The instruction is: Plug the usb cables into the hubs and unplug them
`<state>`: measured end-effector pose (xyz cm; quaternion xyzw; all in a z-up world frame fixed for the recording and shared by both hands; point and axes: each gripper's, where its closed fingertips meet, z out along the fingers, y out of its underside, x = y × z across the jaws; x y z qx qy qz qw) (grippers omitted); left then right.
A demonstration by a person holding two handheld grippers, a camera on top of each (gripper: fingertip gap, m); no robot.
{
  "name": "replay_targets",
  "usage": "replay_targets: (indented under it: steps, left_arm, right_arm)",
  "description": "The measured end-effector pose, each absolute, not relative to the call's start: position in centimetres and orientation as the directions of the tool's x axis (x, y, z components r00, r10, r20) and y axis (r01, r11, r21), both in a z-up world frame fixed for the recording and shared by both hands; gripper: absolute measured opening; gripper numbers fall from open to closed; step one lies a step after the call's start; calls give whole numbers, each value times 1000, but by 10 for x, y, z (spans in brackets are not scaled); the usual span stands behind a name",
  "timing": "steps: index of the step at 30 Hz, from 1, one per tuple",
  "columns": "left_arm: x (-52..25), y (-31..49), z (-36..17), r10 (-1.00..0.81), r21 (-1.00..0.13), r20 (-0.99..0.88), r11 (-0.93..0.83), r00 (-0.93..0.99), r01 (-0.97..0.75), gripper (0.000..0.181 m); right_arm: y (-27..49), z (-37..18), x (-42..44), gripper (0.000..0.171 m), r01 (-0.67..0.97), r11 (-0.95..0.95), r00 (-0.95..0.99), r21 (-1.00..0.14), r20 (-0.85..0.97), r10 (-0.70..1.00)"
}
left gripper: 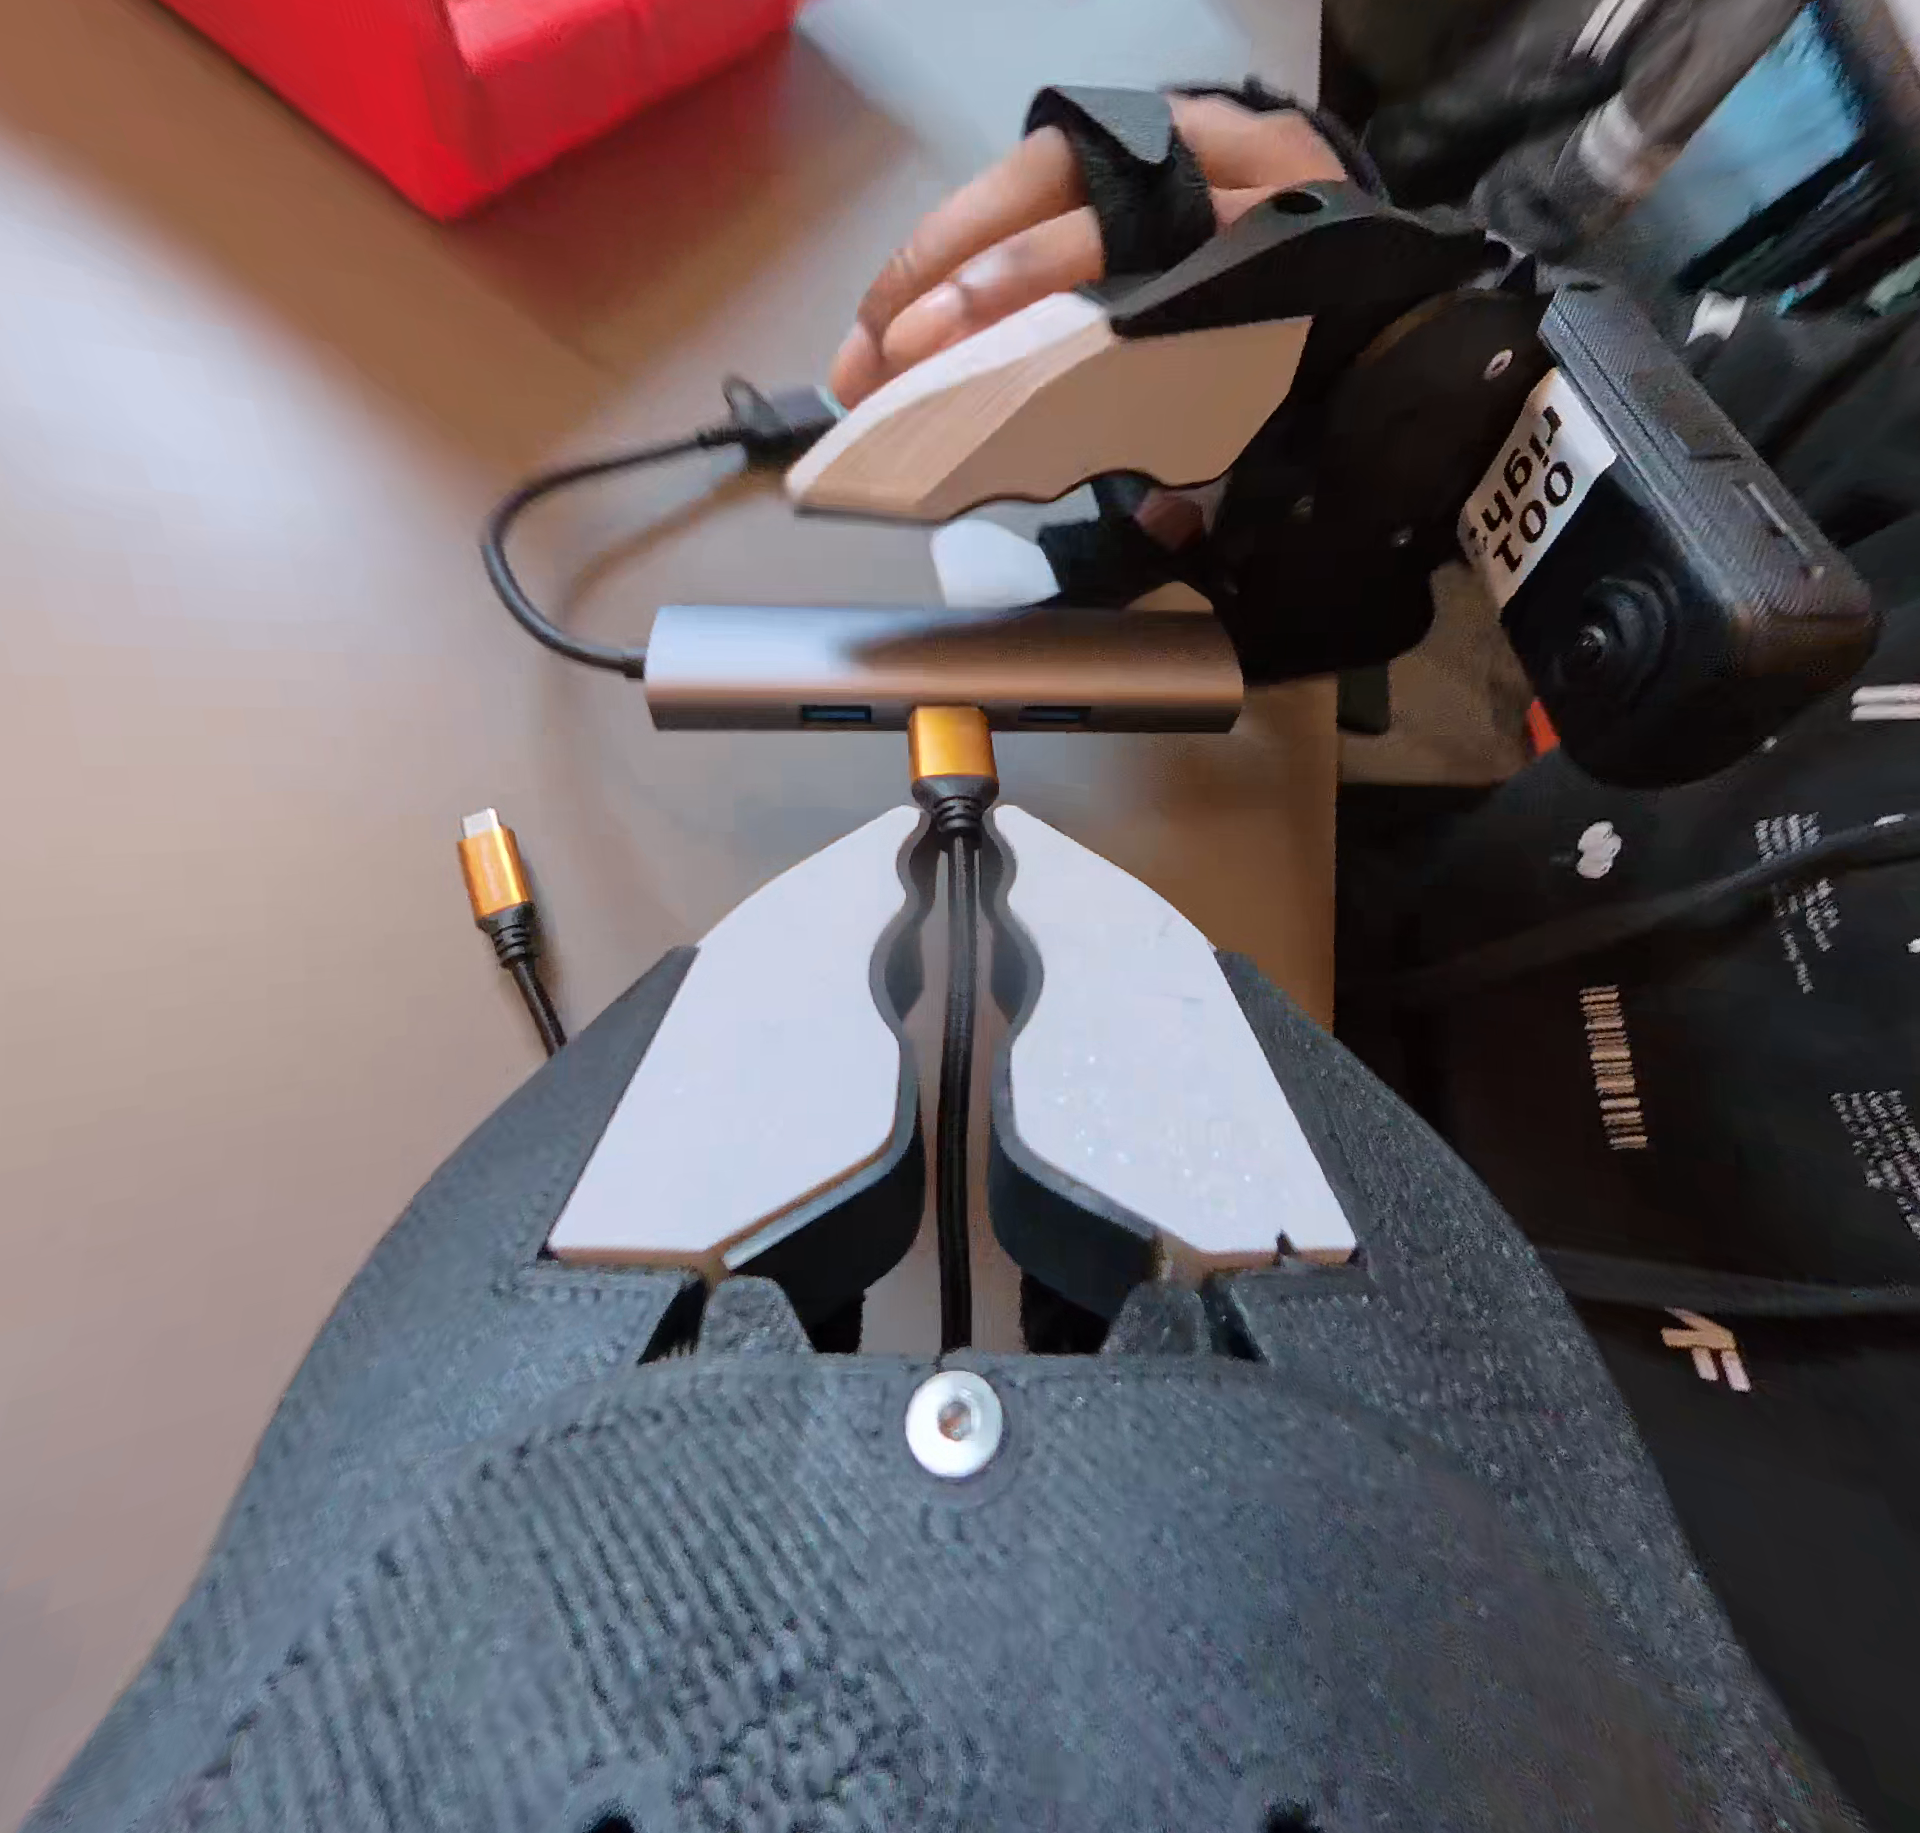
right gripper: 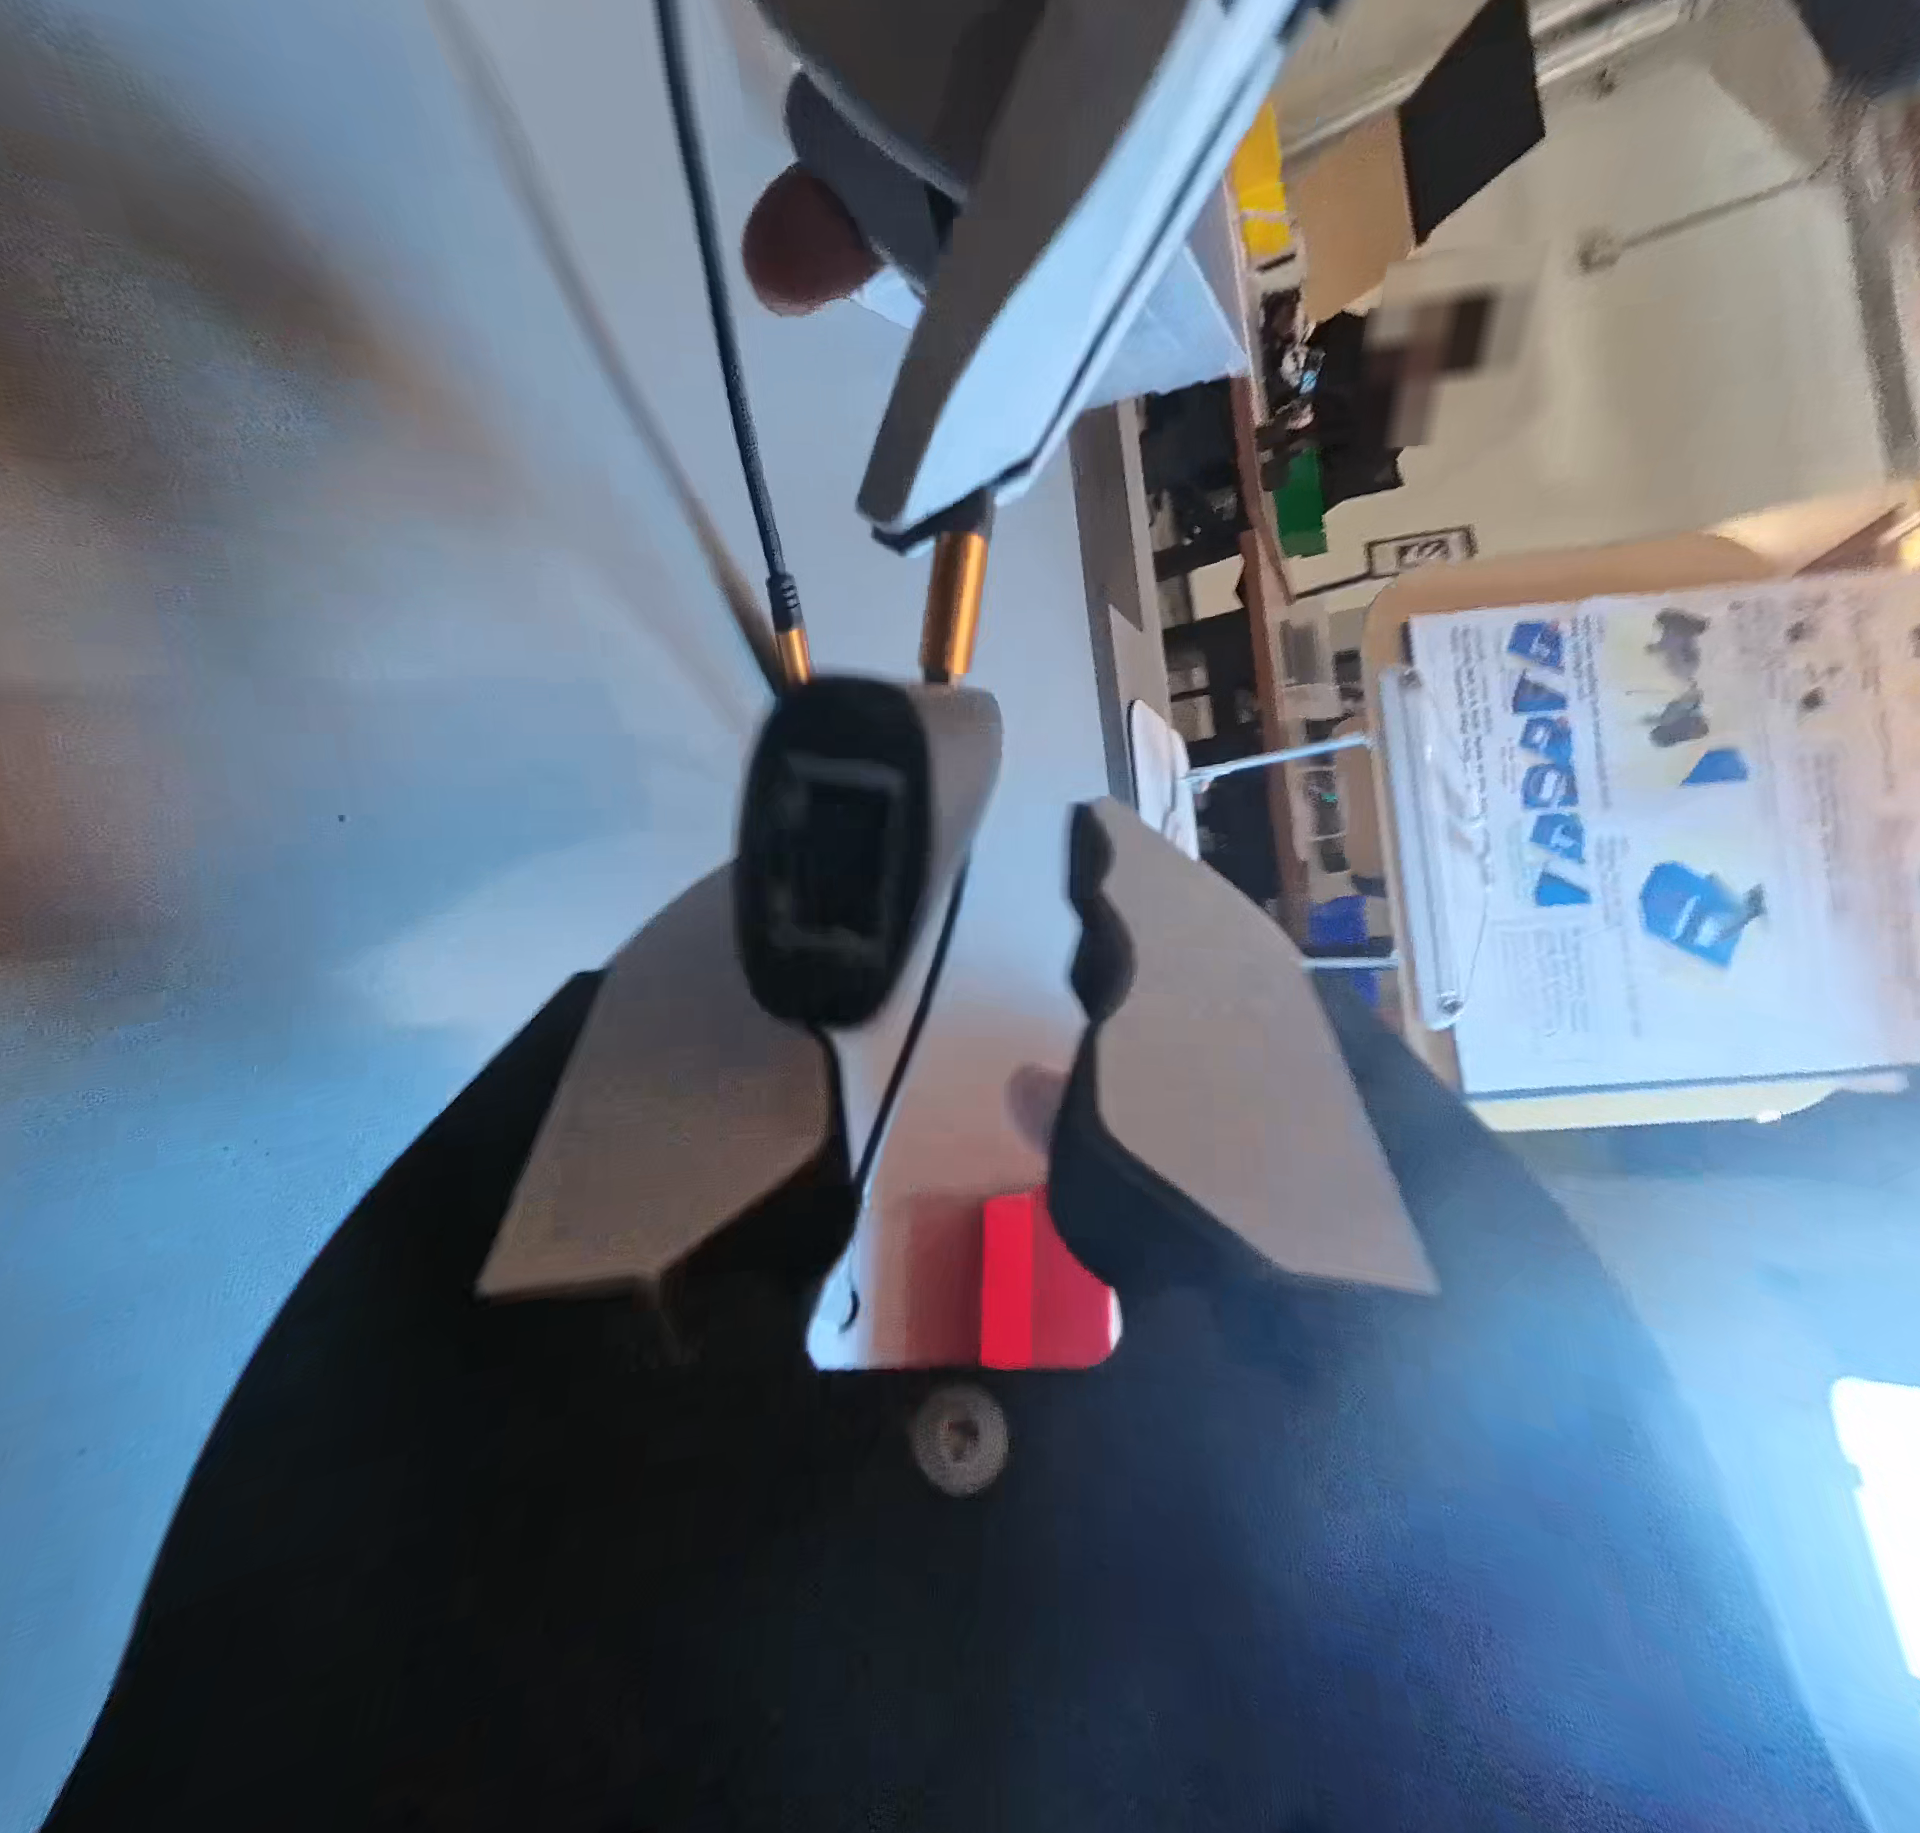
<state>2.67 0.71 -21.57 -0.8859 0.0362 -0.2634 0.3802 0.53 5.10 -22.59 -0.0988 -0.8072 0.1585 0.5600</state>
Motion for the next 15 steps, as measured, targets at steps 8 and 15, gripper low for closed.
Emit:
replay_targets:
  steps: [8, 15]
  left_arm:
    - [15, -1, -187, -323, -829, 463, -487, 825, 274, 31]
    - [-54, -24, -153, -149, -938, 323, -182, 935, 295, 33]
  right_arm:
    - [33, -197, 27, 18, -117, 904, -472, -412, 824, 314]
    - [108, -116, 24, 18, 216, 673, -835, -707, 223, 503]
